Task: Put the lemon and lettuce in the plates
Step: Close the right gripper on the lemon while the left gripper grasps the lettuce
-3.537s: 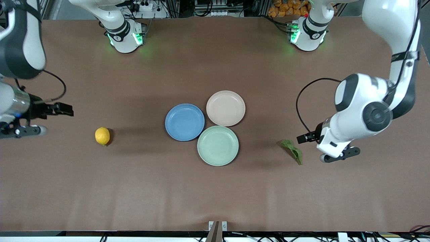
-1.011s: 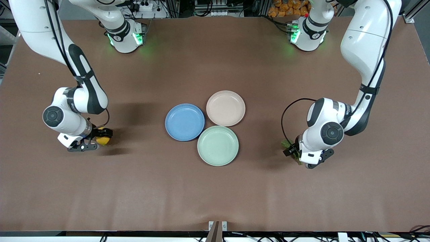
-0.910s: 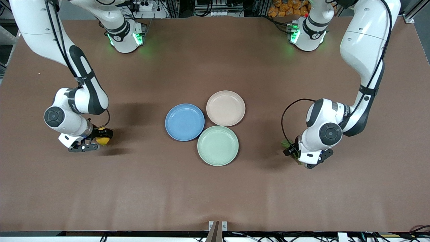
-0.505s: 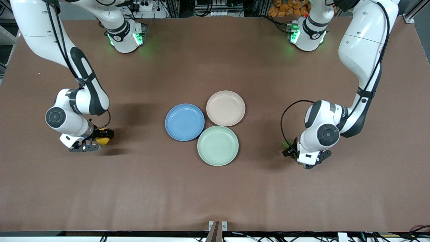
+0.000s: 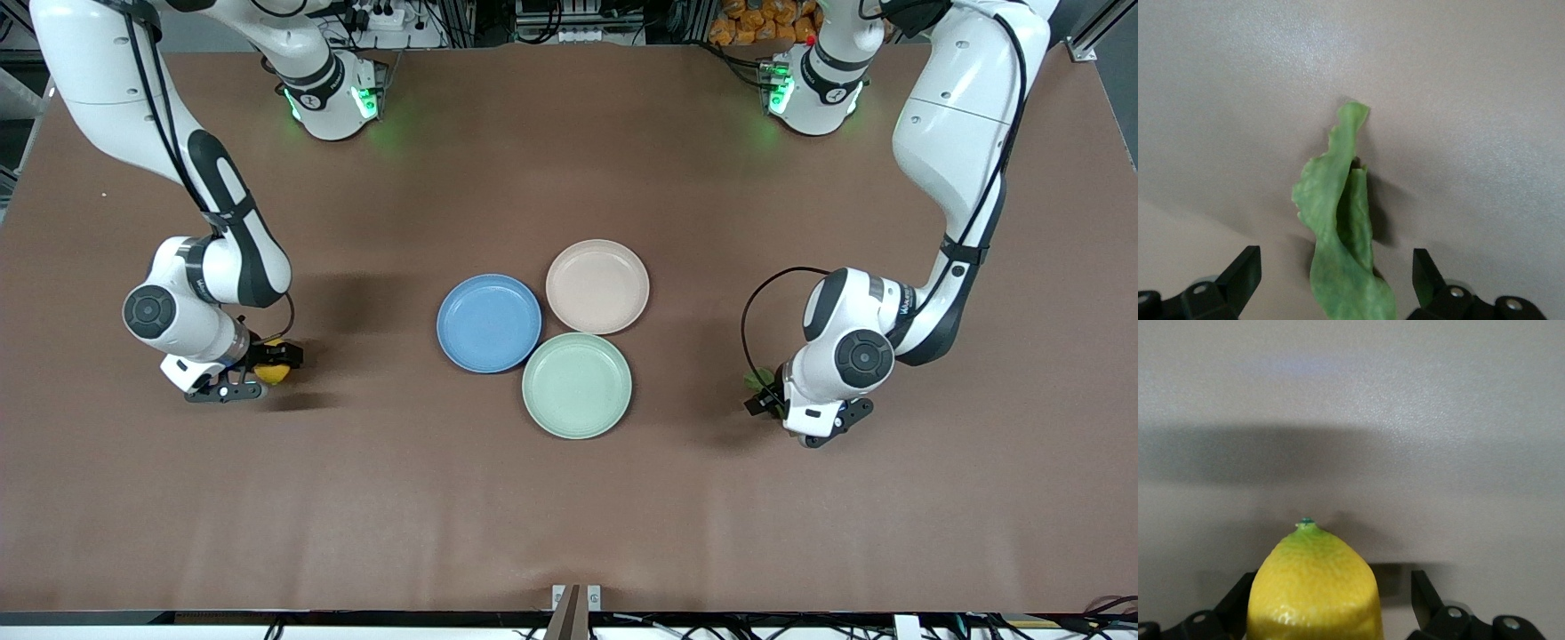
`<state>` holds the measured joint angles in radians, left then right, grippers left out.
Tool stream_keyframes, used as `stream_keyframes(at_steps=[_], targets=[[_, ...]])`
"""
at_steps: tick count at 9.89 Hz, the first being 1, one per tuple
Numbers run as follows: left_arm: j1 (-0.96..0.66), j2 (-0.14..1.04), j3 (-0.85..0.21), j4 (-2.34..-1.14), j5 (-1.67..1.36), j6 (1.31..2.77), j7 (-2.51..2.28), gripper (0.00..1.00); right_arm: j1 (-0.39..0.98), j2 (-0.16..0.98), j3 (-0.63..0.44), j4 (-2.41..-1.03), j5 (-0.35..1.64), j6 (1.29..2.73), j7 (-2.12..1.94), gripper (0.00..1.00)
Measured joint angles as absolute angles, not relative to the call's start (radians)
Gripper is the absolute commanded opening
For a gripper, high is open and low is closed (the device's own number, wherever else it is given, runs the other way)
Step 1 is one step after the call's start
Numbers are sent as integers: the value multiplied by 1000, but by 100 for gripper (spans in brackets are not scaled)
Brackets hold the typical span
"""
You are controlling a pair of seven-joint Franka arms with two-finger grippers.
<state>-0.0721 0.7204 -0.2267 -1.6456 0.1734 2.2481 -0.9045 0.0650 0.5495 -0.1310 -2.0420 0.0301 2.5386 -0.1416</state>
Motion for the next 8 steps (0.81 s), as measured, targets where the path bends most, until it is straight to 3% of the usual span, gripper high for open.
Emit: stream_keyframes(at_steps=[3,4,5,8], targets=[[-73,732,-227,-1646,175,2262,-905,100,65,553,-127,-2042,44,2547,-142,66],[-74,734,-227,-1646,175,2263,-905,96,66,551,-124,-2042,45,2547,-143,61],[-74,736,-227,-1646,175,2264,-905,1,65,550,-125,-2041,45,2547,-145,55],[-74,737,-226,-1645,176,2266,-905,0,65,549,-125,-2041,45,2548,-146,43]])
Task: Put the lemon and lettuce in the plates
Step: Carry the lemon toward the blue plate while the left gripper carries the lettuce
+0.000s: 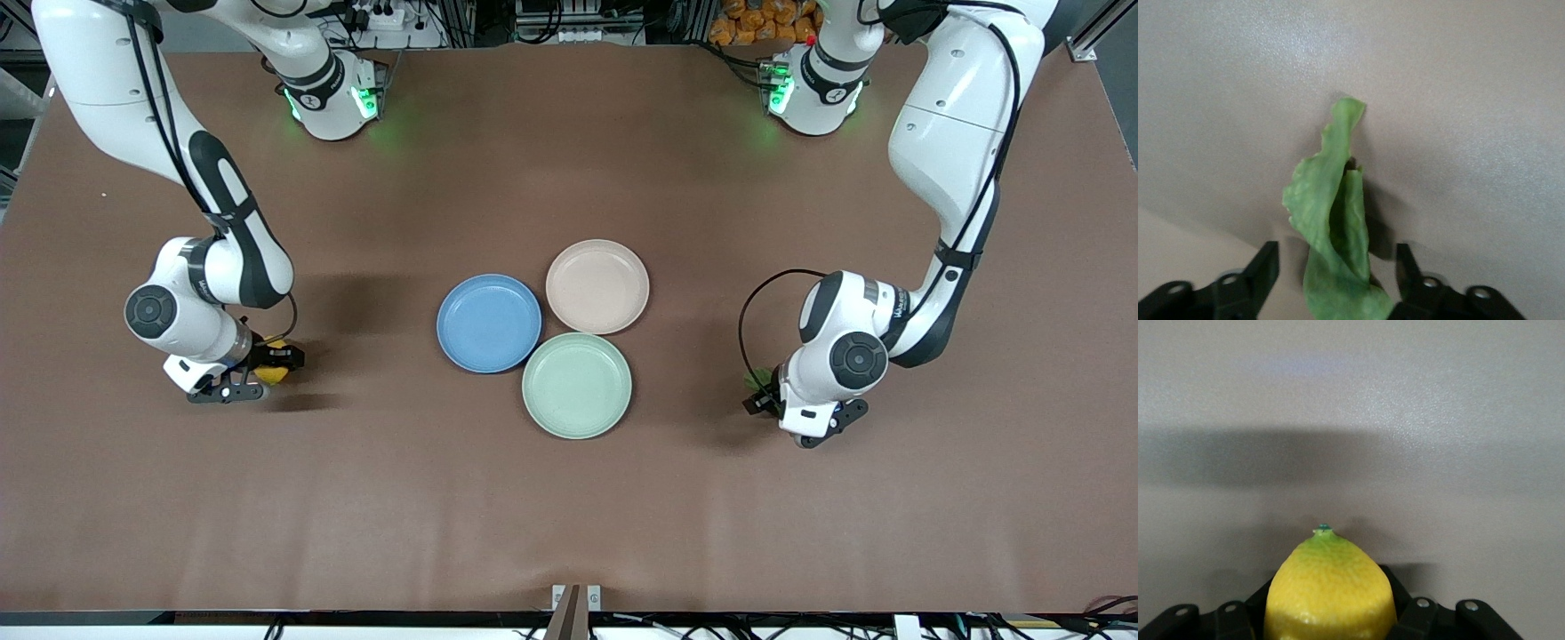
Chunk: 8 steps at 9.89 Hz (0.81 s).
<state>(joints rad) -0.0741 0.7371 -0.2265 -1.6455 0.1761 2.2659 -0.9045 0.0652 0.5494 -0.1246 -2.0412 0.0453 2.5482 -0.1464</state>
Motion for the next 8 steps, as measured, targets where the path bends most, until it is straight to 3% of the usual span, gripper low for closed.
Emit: stream_keyframes(at_steps=[4,8], targets=[[-73,737,-226,-1645,177,2266,-905,0,66,550,-124,-2039,45,2543,-149,39],[-82,730,-229,-1630,183,2266,-882,0,70,550,-113,-1986,45,2445,-150,39]])
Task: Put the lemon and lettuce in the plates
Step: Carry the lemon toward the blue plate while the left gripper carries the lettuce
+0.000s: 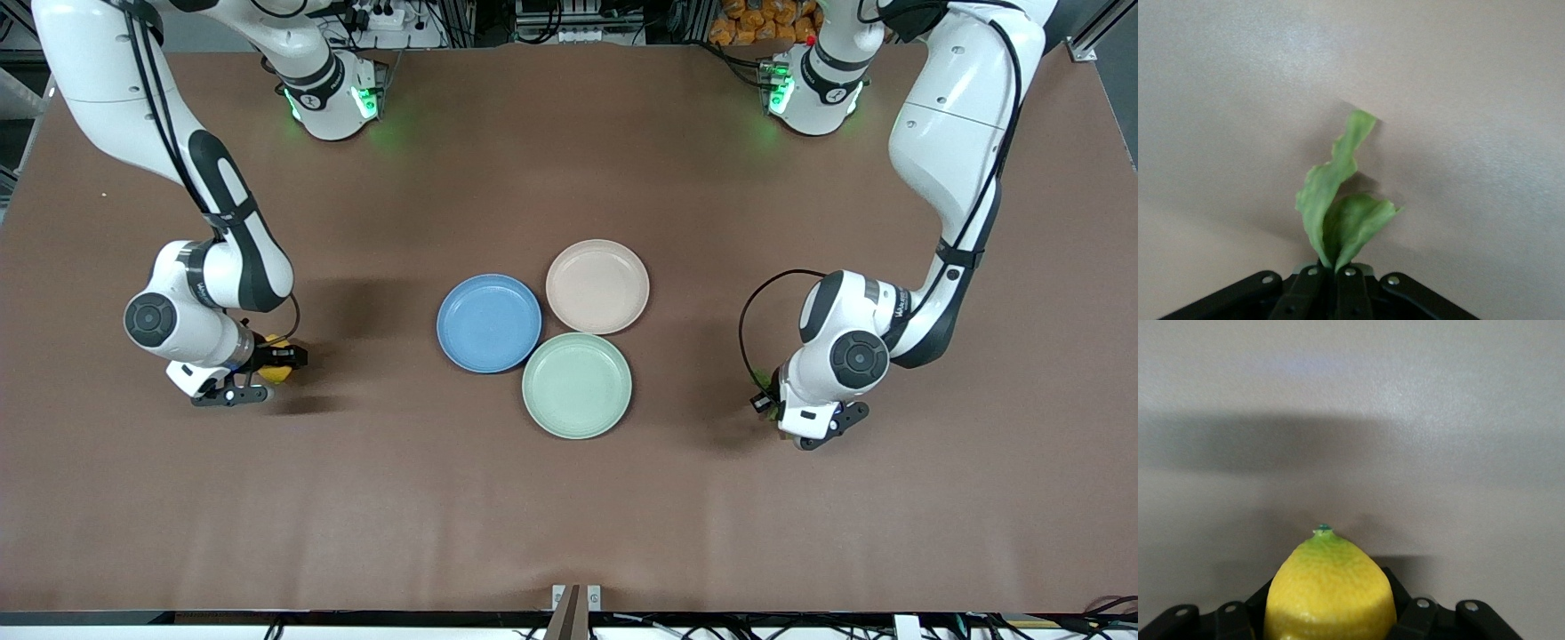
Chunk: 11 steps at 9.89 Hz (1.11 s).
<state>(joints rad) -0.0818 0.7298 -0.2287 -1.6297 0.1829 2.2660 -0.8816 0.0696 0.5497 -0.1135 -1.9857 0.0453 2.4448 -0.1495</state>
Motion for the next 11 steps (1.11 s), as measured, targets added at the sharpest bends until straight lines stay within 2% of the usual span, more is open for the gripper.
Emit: stream_keyframes(at_steps=[6,11], targets=[[-164,684,-262,-1624,185,2257,-857,0,70,549,-100,-1878,75,2276,-149,39],[-274,628,-289,-1624,185,2142,-937,0,117,549,-39,-1839,115,2249,-34,38]])
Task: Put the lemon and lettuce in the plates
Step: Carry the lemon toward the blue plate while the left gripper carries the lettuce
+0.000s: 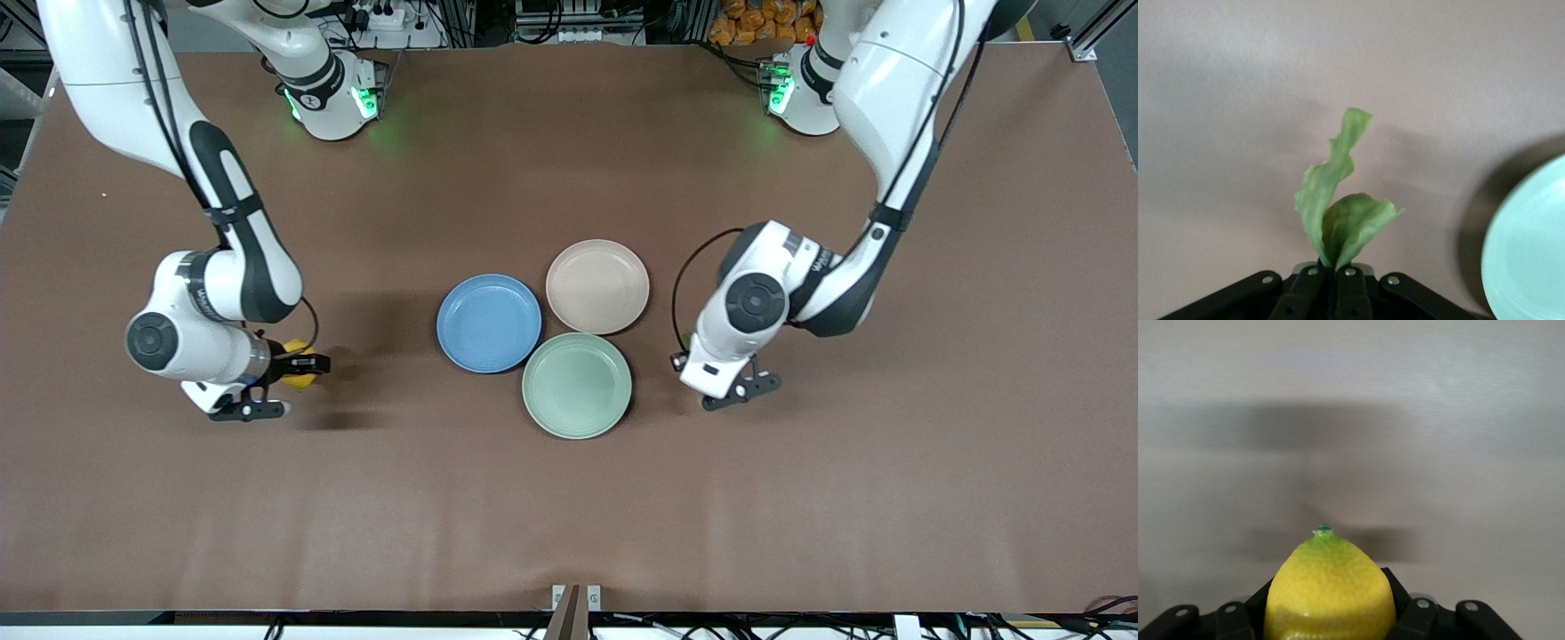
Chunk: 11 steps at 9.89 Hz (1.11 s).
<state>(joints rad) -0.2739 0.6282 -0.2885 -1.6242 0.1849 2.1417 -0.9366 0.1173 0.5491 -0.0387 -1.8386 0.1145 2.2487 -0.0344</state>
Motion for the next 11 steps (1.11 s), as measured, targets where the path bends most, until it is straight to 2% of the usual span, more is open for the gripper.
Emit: stream_keyframes(at_steps=[7,11], targets=[[-420,620,-299,-1667,185,2117,-1104,0,381,512,-27,-1814,118,2243,135,38],[-429,620,-355,-1703,185,2117,-1165,0,489,498,-13,-1813,119,2247,286,38]])
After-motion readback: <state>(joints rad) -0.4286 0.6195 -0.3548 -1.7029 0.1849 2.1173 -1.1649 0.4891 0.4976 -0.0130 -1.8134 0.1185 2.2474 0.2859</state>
